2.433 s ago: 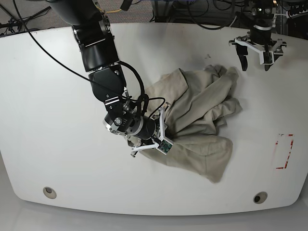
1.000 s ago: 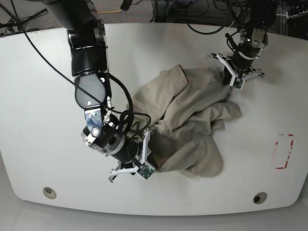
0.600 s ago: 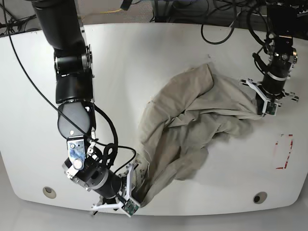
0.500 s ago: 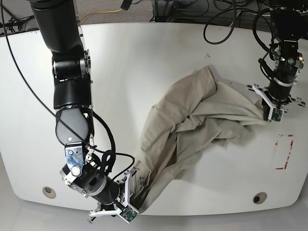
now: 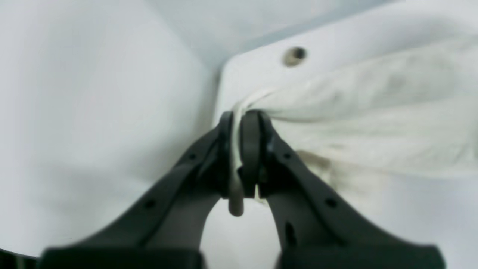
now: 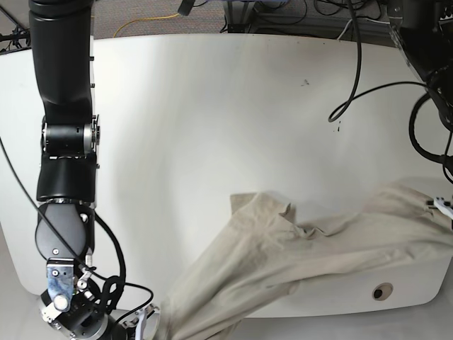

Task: Fold the T-shirt properly
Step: 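Lift the shirt with both grippers, pulling them apart to stretch it, then lay the stretched shirt flat on the table with both grippers, then release the right gripper and move the left gripper to the shirt hem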

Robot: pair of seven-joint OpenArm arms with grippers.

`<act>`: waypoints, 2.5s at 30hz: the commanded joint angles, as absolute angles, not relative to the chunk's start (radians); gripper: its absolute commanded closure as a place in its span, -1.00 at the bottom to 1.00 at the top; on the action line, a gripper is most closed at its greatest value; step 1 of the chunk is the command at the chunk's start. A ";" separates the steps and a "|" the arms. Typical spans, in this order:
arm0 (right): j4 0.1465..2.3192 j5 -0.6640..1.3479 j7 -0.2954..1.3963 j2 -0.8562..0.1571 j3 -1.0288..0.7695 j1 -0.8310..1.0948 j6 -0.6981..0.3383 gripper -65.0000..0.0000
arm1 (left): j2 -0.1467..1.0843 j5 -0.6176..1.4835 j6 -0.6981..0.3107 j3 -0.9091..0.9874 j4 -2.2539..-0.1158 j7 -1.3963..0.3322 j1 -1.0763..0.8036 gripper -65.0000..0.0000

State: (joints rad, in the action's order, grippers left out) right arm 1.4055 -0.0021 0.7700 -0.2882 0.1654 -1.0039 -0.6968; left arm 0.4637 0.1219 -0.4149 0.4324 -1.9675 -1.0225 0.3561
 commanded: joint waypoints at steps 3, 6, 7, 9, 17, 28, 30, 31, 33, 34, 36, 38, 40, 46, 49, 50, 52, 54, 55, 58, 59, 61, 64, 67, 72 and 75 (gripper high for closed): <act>1.480 -0.001 0.802 -0.337 0.097 -1.056 -0.687 1.00 | 0.519 0.122 -0.437 0.441 -1.985 -1.075 0.449 1.00; 1.501 -0.002 0.860 -0.338 0.004 -1.024 -0.698 1.00 | 0.519 0.125 -0.438 0.441 -1.991 -1.076 0.424 1.00; 1.518 -0.004 0.880 -0.340 -0.013 -1.010 -0.698 1.00 | 0.519 0.127 -0.438 0.443 -1.991 -1.076 0.407 1.00; 1.567 -0.007 0.915 -0.343 -0.067 -0.969 -0.698 1.00 | 0.519 0.127 -0.455 0.461 -1.991 -1.076 0.363 1.00; 1.718 -0.001 0.934 -0.337 -0.226 -0.647 -0.698 1.00 | 0.493 0.130 -0.591 0.567 -1.992 -1.073 0.107 1.00; 1.824 -0.002 0.932 -0.211 -0.424 -0.196 -0.698 1.00 | 0.390 0.122 -0.698 0.630 -1.989 -1.032 -0.199 1.00; 1.824 -0.002 0.932 -0.188 -0.463 -0.124 -0.698 1.00 | 0.369 0.120 -0.698 0.633 -1.985 -0.960 -0.274 1.00; 1.824 -0.002 0.932 -0.177 -0.476 -0.101 -0.698 1.00 | 0.364 0.120 -0.698 0.633 -1.983 -0.929 -0.306 1.00; 1.824 -0.002 0.932 -0.162 -0.503 -0.056 -0.698 1.00 | 0.360 0.119 -0.698 0.633 -1.982 -0.872 -0.364 1.00; 1.824 -0.002 0.934 -0.154 -0.515 -0.028 -0.698 1.00 | 0.358 0.119 -0.698 0.631 -1.982 -0.845 -0.395 1.00; 1.827 -0.002 0.935 -0.147 -0.522 0.010 -0.698 1.00 | 0.357 0.119 -0.698 0.631 -1.982 -0.823 -0.437 1.00; 1.871 -0.002 0.935 -0.140 -0.536 0.076 -0.698 0.94 | 0.357 0.119 -0.698 0.636 -1.982 -0.816 -0.489 1.00; 1.899 -0.001 0.935 -0.122 -0.547 0.125 -0.698 0.92 | 0.357 0.119 -0.698 0.636 -1.979 -0.814 -0.521 1.00; 1.917 -0.001 0.975 -0.093 -0.550 0.194 -0.698 0.92 | 0.355 0.119 -0.698 0.638 -1.940 -0.814 -0.556 1.00; 1.917 -0.001 0.975 -0.091 -0.550 0.222 -0.698 0.92 | 0.355 0.119 -0.698 0.638 -1.934 -0.814 -0.570 1.00; 1.917 0.001 0.975 -0.091 -0.550 0.229 -0.698 0.92 | 0.355 0.119 -0.698 0.636 -1.934 -0.814 -0.573 1.00; 1.917 0.035 0.978 -0.090 -0.555 0.237 -0.698 0.88 | 0.355 0.119 -0.698 0.633 -1.934 -0.814 -0.581 0.99; 1.928 0.104 0.989 -0.097 -0.587 0.249 -0.698 0.67 | 0.355 0.119 -0.698 0.633 -1.934 -0.814 -0.581 0.79; 1.936 0.137 1.007 -0.101 -0.605 0.251 -0.698 0.50 | 0.355 0.119 -0.698 0.634 -1.933 -0.814 -0.581 0.65; 1.951 0.248 1.084 -0.111 -0.667 0.254 -0.698 -0.15 | 0.355 0.119 -0.698 0.634 -1.933 -0.820 -0.582 0.15; 1.951 0.272 1.096 -0.117 -0.680 0.254 -0.698 -0.27 | 0.355 0.119 -0.698 0.634 -1.933 -0.820 -0.582 0.06; 1.946 0.363 1.121 -0.133 -0.713 0.248 -0.698 -0.49 | 0.355 0.122 -0.698 0.633 -1.933 -0.820 -0.581 -0.16; 1.940 0.441 1.135 -0.150 -0.723 0.217 -0.698 -0.50 | 0.355 0.128 -0.698 0.634 -1.936 -0.820 -0.576 -0.16; 1.913 0.458 1.167 -0.156 -0.719 0.171 -0.698 -0.50 | 0.355 0.133 -0.698 0.634 -1.943 -0.817 -0.559 -0.16; 1.759 0.449 1.191 -0.156 -0.717 0.047 -0.698 -0.50 | 0.354 0.202 -0.698 0.667 -1.943 -0.820 -0.489 -0.16; 1.650 0.449 1.191 -0.170 -0.717 -0.022 -0.698 -0.50 | 0.331 0.219 -0.698 0.691 -1.942 -0.822 -0.421 -0.16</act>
